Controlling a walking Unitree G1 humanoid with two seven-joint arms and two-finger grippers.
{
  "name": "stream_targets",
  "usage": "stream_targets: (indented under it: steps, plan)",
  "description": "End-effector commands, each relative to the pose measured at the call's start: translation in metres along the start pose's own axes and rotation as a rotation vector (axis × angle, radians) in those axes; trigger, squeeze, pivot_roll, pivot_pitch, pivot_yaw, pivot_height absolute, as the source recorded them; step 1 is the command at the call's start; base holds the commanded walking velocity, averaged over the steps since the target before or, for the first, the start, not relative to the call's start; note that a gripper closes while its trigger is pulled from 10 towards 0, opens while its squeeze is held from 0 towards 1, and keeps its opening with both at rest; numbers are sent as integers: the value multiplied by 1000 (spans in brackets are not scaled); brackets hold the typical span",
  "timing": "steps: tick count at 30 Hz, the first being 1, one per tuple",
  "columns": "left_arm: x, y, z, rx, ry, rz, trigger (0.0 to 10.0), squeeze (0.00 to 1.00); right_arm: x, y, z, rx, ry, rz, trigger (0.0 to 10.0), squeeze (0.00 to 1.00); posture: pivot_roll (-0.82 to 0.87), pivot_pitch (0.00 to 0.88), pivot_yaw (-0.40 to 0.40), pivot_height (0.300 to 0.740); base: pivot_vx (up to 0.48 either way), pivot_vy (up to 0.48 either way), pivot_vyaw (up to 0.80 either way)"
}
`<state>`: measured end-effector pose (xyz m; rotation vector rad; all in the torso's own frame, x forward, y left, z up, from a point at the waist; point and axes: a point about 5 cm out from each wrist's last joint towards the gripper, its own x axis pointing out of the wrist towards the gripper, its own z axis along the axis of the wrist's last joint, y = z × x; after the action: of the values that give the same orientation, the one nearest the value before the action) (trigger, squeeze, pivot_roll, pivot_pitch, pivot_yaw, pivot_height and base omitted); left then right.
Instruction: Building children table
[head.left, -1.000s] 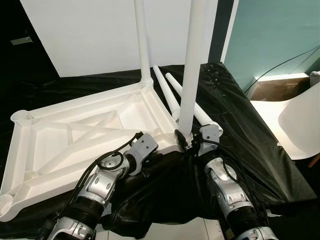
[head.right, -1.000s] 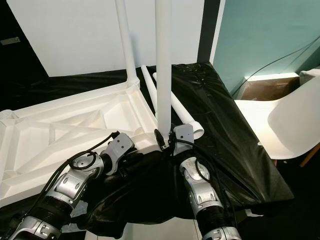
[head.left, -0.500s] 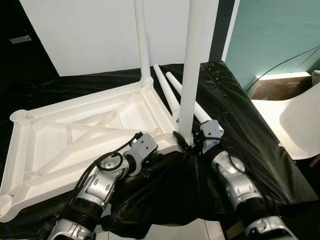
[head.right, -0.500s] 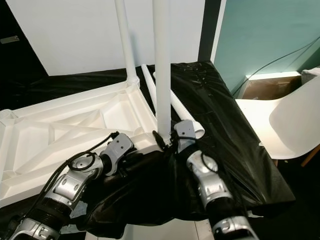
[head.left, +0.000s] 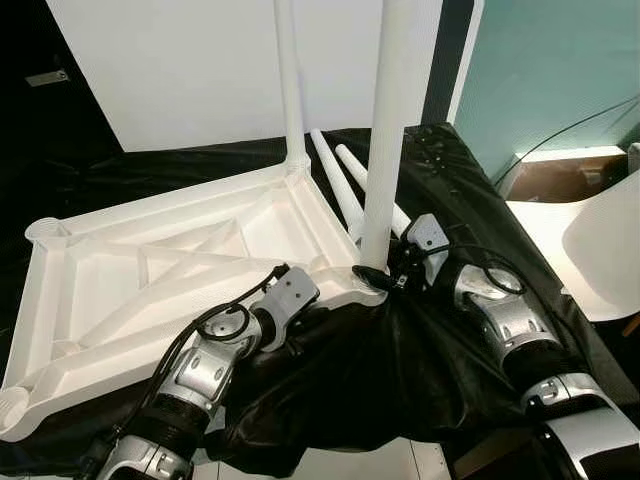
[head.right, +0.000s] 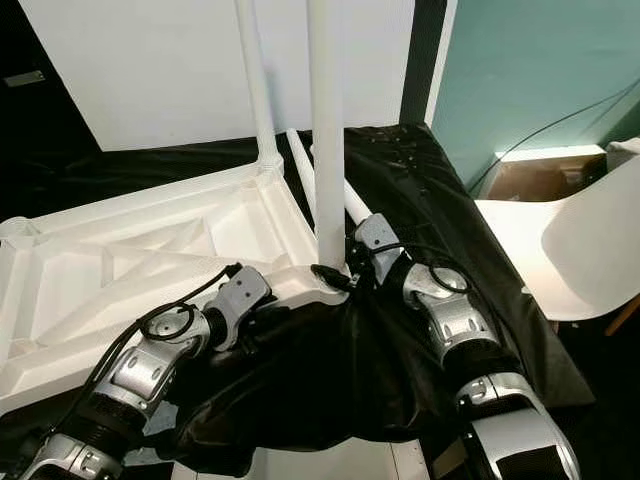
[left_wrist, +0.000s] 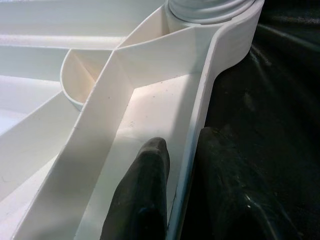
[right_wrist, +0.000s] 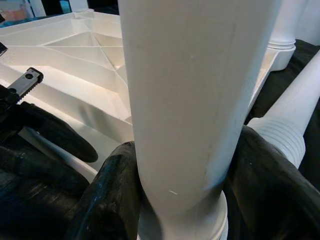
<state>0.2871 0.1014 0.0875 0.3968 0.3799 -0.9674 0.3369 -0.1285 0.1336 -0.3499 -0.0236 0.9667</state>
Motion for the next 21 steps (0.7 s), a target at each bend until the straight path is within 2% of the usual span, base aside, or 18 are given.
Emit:
stream_targets:
  steps: [1,5,6,7,9,10,12,16,19,21]
  plan:
    - [2,-18,-39,-91,140,-80,10000,0,-2,10,-20,53,81,14,0,0,8,0,6,740,0,0,0]
    - [2,-18,-39,-93,140,-79,10000,0,3,9,-19,99,46,-83,0,0,10,0,5,740,0,0,0]
    - [2,-18,-39,-94,138,-78,10000,0,7,13,-22,160,-4,-365,0,0,5,0,4,740,0,0,0]
    - [2,-18,-39,-94,138,-78,10000,0,7,13,-22,160,-4,-365,0,0,5,0,4,740,0,0,0]
    - [2,-18,-39,-93,138,-80,10000,0,4,19,-25,197,-27,-627,0,0,7,0,6,740,0,0,0]
    - [2,-18,-39,-93,138,-80,10000,0,4,19,-25,197,-27,-627,0,0,7,0,6,740,0,0,0]
    - [2,-17,-38,-97,131,-79,10000,0,2,31,-27,215,-36,-749,0,0,5,0,12,740,0,0,0]
    - [1,-15,-38,-96,134,-75,10000,0,4,39,-26,245,-46,-781,0,0,2,0,18,740,0,0,0]
    - [1,-15,-38,-93,137,-77,10000,0,4,36,-27,251,-42,-791,0,0,-1,0,22,740,0,0,0]
    - [1,-14,-37,-87,139,-78,10000,0,11,33,-25,264,-47,-732,0,0,0,0,20,740,0,0,0]
